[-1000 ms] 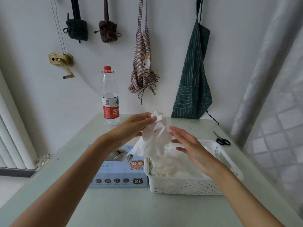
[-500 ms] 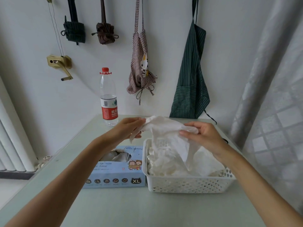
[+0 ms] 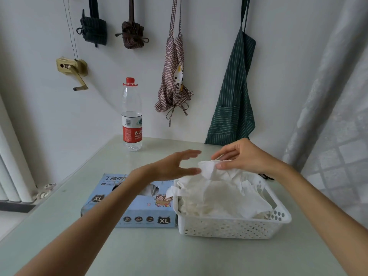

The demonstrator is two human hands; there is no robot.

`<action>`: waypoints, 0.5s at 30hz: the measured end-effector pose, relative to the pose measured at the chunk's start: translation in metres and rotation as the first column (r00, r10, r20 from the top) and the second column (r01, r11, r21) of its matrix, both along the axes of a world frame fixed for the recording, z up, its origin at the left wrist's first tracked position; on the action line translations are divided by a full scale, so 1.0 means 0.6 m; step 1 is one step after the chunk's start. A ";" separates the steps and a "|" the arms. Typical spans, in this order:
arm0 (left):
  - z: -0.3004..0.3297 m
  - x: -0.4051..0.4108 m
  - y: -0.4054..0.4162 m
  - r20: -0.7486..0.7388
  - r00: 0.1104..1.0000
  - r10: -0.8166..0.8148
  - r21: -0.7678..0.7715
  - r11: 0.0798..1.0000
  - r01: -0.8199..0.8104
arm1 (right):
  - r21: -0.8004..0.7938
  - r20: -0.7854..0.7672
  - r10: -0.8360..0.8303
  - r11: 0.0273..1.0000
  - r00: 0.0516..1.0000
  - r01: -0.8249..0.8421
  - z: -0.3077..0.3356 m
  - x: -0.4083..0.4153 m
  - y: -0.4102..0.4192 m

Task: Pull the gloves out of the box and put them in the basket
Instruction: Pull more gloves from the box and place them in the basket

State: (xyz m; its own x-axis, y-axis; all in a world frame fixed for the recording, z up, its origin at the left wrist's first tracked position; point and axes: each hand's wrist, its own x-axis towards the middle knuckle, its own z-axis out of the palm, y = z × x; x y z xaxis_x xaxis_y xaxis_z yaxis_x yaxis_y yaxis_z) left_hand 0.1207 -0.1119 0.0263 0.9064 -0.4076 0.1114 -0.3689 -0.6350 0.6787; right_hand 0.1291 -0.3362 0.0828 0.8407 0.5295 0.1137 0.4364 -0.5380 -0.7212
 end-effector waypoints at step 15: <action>0.055 0.010 0.011 0.200 0.977 0.076 -0.167 0.985 -0.043 | -0.054 -0.158 -0.171 0.985 0.973 0.164 0.025 0.018 -0.089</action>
State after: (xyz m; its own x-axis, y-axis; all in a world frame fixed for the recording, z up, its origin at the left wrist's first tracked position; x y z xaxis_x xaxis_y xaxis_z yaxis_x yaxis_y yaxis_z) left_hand 0.1267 -0.1055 0.0595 0.8794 -0.3152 0.3569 -0.4757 -0.5484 0.6878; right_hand 0.1399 -0.3897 0.0980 0.9234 0.3808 -0.0493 0.2172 -0.6240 -0.7506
